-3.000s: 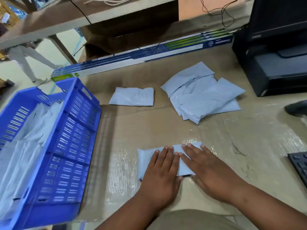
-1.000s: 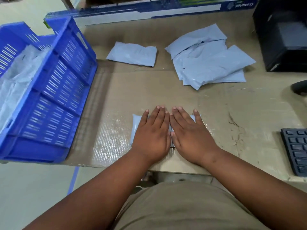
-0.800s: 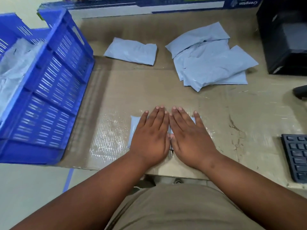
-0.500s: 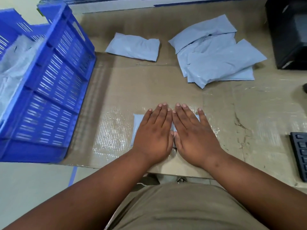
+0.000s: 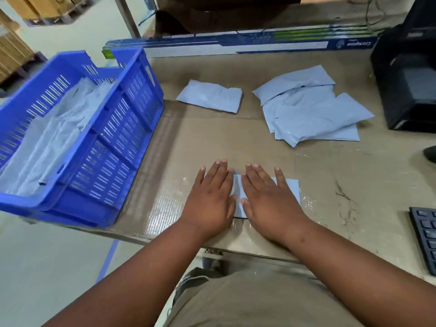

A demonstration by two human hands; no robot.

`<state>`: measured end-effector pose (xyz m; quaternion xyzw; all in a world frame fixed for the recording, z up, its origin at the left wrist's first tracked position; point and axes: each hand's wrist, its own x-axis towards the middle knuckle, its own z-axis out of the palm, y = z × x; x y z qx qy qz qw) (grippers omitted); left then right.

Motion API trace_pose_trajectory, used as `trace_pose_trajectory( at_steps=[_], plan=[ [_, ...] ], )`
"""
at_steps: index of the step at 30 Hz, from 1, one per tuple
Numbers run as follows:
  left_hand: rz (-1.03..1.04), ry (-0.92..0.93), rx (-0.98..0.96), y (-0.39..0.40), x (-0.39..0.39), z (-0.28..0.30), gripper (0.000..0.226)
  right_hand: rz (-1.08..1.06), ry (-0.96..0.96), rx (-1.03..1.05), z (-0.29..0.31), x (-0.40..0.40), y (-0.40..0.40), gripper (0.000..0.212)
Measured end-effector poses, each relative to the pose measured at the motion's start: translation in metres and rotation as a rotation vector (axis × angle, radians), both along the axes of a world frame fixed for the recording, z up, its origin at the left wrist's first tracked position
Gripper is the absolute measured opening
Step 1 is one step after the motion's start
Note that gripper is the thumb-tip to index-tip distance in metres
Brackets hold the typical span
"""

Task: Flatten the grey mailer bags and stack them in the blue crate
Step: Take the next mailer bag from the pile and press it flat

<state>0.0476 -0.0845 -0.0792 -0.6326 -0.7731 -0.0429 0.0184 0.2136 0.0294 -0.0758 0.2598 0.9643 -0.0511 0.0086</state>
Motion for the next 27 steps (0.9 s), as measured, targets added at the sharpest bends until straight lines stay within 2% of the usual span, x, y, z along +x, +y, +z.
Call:
trace_pose_trajectory(
  at_steps=[5,11,24,27],
  plan=[
    [0.005,-0.078,-0.035,-0.016,-0.011,-0.019,0.065,0.060,0.020,-0.045,-0.013,-0.018,-0.021,0.068],
    [0.111,-0.120,0.025,-0.004,-0.007,-0.023,0.064,0.151,0.003,-0.016,-0.019,-0.030,0.008,0.066],
    [0.152,-0.102,-0.031,-0.003,-0.003,-0.016,0.066,0.146,-0.054,-0.004,-0.014,-0.032,0.010,0.067],
    [0.167,-0.037,-0.065,-0.007,0.001,-0.007,0.068,0.106,-0.079,0.040,-0.008,-0.023,0.007,0.068]
  ],
)
